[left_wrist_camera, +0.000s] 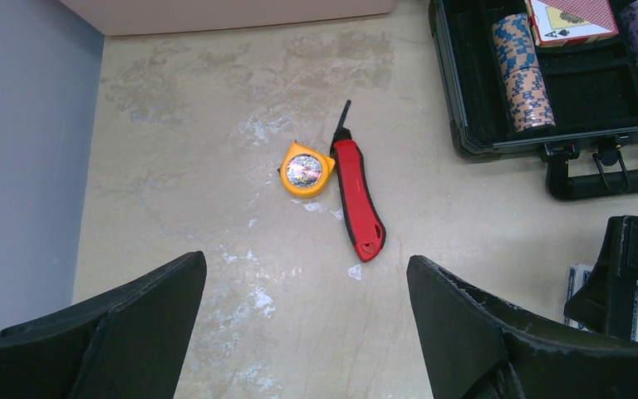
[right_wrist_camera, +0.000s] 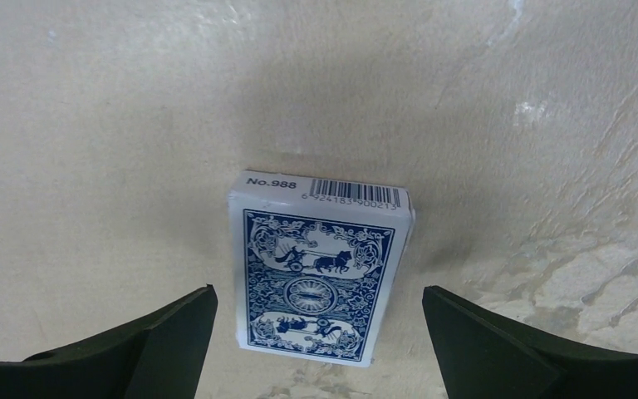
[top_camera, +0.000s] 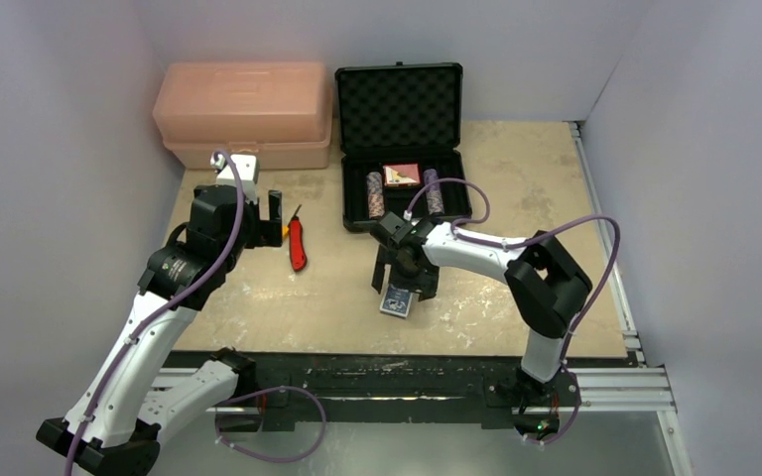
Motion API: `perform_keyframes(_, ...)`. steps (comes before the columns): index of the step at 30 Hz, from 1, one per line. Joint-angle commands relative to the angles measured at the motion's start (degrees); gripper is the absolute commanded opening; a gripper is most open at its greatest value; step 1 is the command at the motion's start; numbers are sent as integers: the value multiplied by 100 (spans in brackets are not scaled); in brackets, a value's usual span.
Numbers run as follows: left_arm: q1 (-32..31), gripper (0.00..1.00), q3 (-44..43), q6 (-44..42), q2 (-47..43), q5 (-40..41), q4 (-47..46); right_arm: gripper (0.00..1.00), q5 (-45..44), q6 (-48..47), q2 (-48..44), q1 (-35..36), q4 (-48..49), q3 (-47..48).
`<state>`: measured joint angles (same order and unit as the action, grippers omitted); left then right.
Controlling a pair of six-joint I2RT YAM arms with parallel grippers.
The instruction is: Pack up texas hold em set
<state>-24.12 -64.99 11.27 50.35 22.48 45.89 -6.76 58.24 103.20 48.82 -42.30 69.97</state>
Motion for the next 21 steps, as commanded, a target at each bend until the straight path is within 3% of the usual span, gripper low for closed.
perform_keyframes(1,39,91,-11,-79,-31,-42,-178,99,-132,372,178,112,-396,164)
perform_keyframes(9,39,91,-7,-81,-42,-42,-177,94,-182,384,244,242,-321,191)
perform_keyframes(21,39,91,-5,-78,-43,-33,-185,77,-492,289,340,260,-406,349)
